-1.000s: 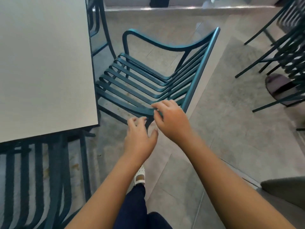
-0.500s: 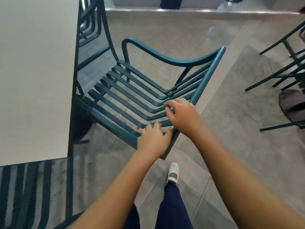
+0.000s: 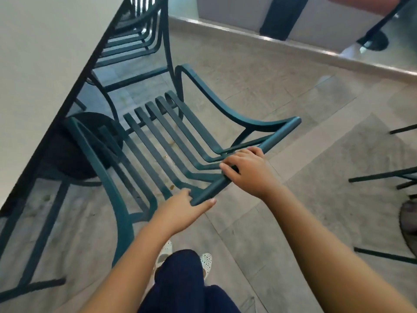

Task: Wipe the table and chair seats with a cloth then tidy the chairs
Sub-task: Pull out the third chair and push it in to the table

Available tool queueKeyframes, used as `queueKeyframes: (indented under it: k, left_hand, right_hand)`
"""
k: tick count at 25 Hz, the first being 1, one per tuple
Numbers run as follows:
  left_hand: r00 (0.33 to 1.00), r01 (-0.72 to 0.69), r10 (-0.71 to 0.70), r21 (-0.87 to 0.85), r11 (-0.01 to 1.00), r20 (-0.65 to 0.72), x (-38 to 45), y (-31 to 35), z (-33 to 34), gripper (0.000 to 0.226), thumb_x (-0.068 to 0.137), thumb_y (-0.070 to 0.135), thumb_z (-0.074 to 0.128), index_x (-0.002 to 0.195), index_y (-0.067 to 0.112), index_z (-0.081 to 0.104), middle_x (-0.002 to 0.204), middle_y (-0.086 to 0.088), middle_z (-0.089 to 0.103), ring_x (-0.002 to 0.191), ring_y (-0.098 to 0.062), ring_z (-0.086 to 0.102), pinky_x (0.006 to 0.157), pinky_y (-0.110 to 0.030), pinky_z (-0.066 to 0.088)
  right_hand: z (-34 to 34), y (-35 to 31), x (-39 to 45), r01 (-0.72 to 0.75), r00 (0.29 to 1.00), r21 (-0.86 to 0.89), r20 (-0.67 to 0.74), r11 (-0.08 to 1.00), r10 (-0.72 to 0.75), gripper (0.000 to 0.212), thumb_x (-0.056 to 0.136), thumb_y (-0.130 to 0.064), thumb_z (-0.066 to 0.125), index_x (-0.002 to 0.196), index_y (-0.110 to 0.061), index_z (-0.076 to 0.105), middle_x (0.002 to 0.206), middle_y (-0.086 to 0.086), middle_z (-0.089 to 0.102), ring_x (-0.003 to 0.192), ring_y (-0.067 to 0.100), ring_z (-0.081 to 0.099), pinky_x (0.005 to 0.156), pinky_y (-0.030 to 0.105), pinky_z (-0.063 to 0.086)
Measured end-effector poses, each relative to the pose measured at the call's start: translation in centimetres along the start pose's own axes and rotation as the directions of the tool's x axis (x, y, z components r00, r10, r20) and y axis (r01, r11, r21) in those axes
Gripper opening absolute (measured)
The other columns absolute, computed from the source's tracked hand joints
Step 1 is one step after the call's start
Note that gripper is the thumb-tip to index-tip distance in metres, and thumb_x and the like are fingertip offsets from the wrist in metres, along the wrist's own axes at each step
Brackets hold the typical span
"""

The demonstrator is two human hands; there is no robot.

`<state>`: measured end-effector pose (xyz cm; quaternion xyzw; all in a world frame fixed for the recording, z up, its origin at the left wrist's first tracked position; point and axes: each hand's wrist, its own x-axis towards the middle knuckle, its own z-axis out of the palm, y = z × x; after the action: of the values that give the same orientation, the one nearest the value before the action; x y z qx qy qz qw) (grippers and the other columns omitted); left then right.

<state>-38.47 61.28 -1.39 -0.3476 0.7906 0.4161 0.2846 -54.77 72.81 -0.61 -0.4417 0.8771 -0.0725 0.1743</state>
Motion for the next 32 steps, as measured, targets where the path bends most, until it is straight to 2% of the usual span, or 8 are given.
queueKeyframes:
  k: [3, 8, 10, 13, 16, 18, 21, 32]
  left_hand:
    - [0.994, 0.053, -0.056, 0.037, 0.998, 0.090, 0.7, 0.7, -0.7, 0.109, 0.057, 0.093, 0.036, 0.142, 0.025, 0.033, 0.131, -0.002, 0.055, 0.110, -0.019, 0.058, 0.094, -0.035, 0.047]
    - [0.960, 0.087, -0.092, 0.030, 0.996, 0.263, 2.8, 2.6, -1.5, 0.096, 0.071, 0.080, 0.045, 0.146, 0.023, 0.027, 0.147, 0.001, 0.037, 0.127, -0.015, 0.043, 0.104, -0.029, 0.035]
    - [0.942, 0.123, -0.095, -0.068, 0.990, 0.323, 2.7, 2.2, -1.8, 0.097, 0.073, 0.071, 0.056, 0.149, 0.026, 0.016, 0.152, 0.003, 0.028, 0.133, -0.014, 0.036, 0.105, -0.026, 0.029]
    - [0.925, 0.171, -0.153, -0.022, 0.985, 0.347, 1.6, 0.6, -2.2, 0.099, 0.072, 0.057, 0.066, 0.148, 0.041, 0.006, 0.158, 0.004, 0.010, 0.142, -0.018, 0.021, 0.111, -0.031, 0.021]
    - [0.919, 0.269, -0.239, -0.054, 0.962, 0.314, 0.2, -0.3, -1.7, 0.096, 0.062, 0.043, 0.063, 0.144, 0.051, 0.014, 0.157, 0.007, 0.009, 0.117, -0.016, 0.046, 0.089, -0.023, 0.041]
    - [0.930, 0.298, -0.261, -0.118, 0.947, 0.258, 0.1, -0.2, -1.3, 0.094, 0.061, 0.038, 0.064, 0.143, 0.051, 0.020, 0.155, 0.006, 0.019, 0.113, -0.012, 0.047, 0.090, -0.022, 0.041]
    - [0.924, 0.353, -0.314, -0.170, 0.920, 0.220, -0.1, -0.1, -0.3, 0.093, 0.067, 0.041, 0.071, 0.145, 0.042, 0.021, 0.153, 0.004, 0.021, 0.131, -0.017, 0.035, 0.107, -0.030, 0.031]
    - [0.883, 0.422, -0.465, -0.331, 0.844, -0.059, -0.2, 7.3, 8.0, 0.088, 0.057, 0.050, 0.063, 0.140, 0.045, 0.035, 0.120, 0.013, 0.053, 0.094, -0.005, 0.056, 0.078, -0.022, 0.047]
  right_hand:
    - [-0.7, 1.3, 1.5, 0.056, 0.998, -0.048, 0.039, 0.997, -0.054, 0.042, 0.097, -0.048, 0.032, 0.110, -0.026, 0.065, 0.102, -0.008, 0.067, 0.101, 0.010, 0.057, 0.102, 0.033, 0.029]
    - [-2.1, 3.5, 4.5, 0.136, 0.952, -0.104, 0.291, 0.985, -0.100, 0.064, 0.090, -0.068, 0.018, 0.116, -0.030, 0.064, 0.105, -0.006, 0.069, 0.098, 0.012, 0.062, 0.091, 0.040, 0.048]
    - [-3.1, 4.8, 5.1, 0.212, 0.876, -0.163, 0.469, 0.964, -0.113, 0.080, 0.078, -0.080, 0.009, 0.119, -0.035, 0.061, 0.112, -0.007, 0.067, 0.115, 0.014, 0.055, 0.107, 0.055, 0.030]
    - [-4.1, 6.7, 5.8, 0.365, 0.775, -0.184, 0.604, 0.913, -0.188, 0.079, 0.073, -0.085, 0.024, 0.139, -0.043, 0.036, 0.148, -0.009, 0.038, 0.144, 0.022, 0.015, 0.109, 0.064, -0.007]
    - [-4.3, 7.6, 6.9, 0.501, 0.717, -0.229, 0.650, 0.835, -0.252, 0.078, 0.083, -0.062, 0.054, 0.146, -0.043, 0.013, 0.155, -0.004, 0.022, 0.145, 0.028, 0.010, 0.110, 0.066, -0.002]
    - [-3.9, 8.1, 7.3, 0.519, 0.734, -0.248, 0.619, 0.818, -0.278, 0.062, 0.087, -0.043, 0.056, 0.143, -0.038, 0.029, 0.145, -0.001, 0.042, 0.136, 0.028, 0.034, 0.110, 0.060, 0.020]
    - [-3.5, 9.2, 7.8, 0.607, 0.704, -0.177, 0.571, 0.775, -0.422, 0.044, 0.086, -0.046, 0.051, 0.128, -0.033, 0.053, 0.116, -0.007, 0.064, 0.104, 0.018, 0.060, 0.093, 0.039, 0.048]
    - [-6.0, 13.9, 12.0, 0.850, 0.503, -0.183, 0.560, 0.494, -0.658, 0.032, 0.081, -0.047, 0.046, 0.098, -0.026, 0.064, 0.087, -0.007, 0.065, 0.077, 0.016, 0.060, 0.070, 0.029, 0.051]
